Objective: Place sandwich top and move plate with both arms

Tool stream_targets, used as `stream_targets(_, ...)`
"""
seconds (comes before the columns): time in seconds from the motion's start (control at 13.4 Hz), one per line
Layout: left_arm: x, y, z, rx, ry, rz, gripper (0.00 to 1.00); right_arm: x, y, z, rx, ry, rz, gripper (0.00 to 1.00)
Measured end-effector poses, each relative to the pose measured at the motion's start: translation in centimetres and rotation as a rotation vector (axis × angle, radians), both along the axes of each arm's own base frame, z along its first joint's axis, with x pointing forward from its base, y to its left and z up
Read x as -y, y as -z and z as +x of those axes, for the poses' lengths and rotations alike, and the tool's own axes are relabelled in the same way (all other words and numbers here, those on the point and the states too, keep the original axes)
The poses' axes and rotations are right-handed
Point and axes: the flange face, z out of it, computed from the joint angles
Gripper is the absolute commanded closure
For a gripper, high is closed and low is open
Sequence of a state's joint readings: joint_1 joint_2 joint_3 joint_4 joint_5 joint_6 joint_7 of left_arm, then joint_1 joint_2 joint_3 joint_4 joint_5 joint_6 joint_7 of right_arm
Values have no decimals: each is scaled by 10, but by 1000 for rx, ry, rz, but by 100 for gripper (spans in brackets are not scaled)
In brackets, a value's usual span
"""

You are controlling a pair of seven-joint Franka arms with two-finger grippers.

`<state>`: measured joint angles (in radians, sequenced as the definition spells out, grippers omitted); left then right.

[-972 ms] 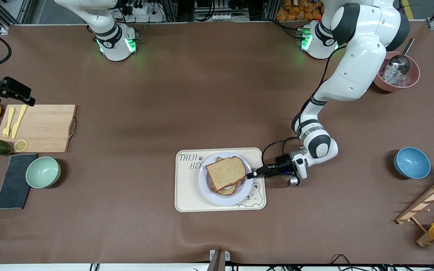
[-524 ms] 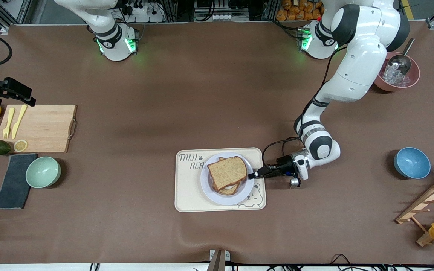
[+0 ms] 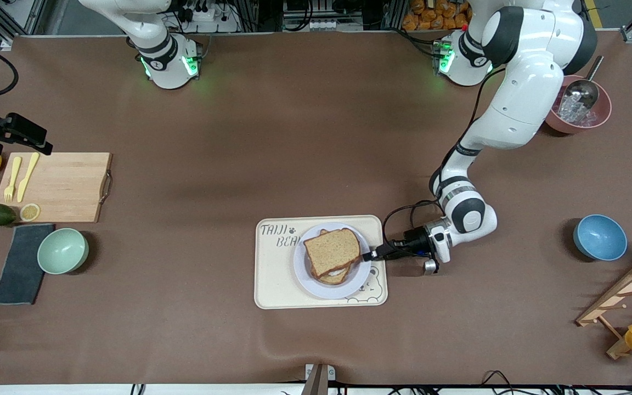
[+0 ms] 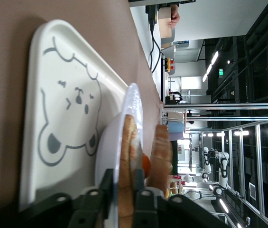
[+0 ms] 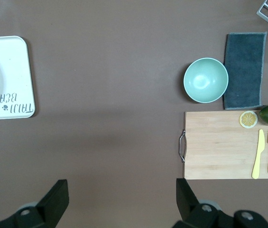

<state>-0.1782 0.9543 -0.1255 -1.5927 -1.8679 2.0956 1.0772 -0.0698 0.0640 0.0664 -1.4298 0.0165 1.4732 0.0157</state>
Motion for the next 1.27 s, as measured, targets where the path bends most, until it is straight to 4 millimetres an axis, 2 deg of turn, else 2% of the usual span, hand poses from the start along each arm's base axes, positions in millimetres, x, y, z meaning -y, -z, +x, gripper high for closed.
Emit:
stream_targets(0.3, 0, -17, 9, 36, 43, 27, 0, 0, 1, 0, -3, 0, 0, 0)
stream_targets(0.52, -26, -19, 17, 27, 76, 108, 0, 0, 2, 0, -3, 0, 0, 0)
stream_targets(0.75, -35, -31, 24, 0, 102, 156, 0, 0, 2, 0, -3, 0, 0, 0)
stream_targets(1.12, -46, -104, 44, -45, 148, 265, 0, 0, 2, 0, -4, 0, 0, 0)
stream_targets(1.27, -58, -129, 50, -60, 175, 350, 0, 0, 2, 0, -4, 0, 0, 0)
